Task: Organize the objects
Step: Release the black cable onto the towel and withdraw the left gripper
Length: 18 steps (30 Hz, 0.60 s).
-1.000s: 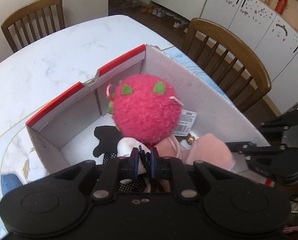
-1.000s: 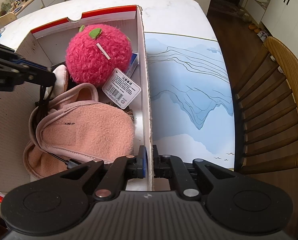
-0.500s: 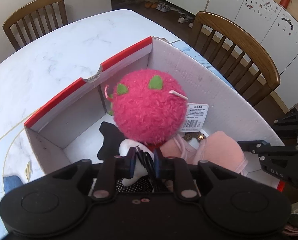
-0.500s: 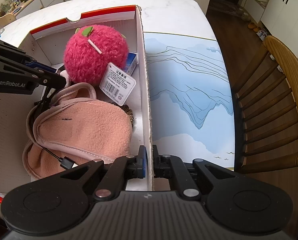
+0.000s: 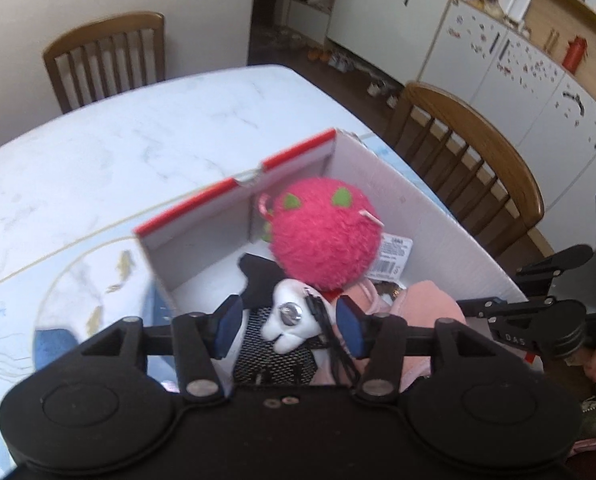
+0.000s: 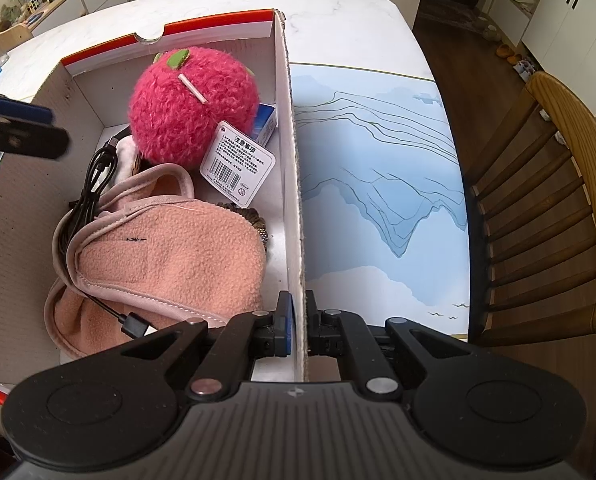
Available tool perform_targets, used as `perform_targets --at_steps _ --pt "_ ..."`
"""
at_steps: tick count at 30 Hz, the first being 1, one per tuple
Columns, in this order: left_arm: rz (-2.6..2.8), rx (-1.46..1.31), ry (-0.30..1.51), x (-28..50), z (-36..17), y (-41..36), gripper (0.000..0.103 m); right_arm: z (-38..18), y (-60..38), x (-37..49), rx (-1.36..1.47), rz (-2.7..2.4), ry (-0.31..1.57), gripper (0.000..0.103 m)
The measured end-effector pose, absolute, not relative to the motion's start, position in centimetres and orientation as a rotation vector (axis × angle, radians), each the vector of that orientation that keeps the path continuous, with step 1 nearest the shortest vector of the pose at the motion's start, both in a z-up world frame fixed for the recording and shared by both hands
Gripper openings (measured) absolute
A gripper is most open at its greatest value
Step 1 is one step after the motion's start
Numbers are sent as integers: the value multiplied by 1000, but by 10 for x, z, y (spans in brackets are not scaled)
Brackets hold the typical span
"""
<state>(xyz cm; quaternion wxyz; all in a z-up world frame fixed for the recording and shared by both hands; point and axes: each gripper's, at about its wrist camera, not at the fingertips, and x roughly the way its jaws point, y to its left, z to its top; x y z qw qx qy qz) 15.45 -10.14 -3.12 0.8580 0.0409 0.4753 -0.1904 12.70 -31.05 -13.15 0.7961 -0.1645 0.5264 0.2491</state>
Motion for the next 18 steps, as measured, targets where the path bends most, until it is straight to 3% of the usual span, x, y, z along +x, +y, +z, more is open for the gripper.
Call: perform_targets --at_steps 7,11,18 --pt "-305 54 950 141 -12 -62 53 -131 -310 127 -358 534 1132 4" --pt "-240 52 940 134 -8 -40 61 -131 -310 127 -363 534 1134 5" --pt "-146 31 951 123 -14 -2 63 -131 -310 127 -364 533 1136 5"
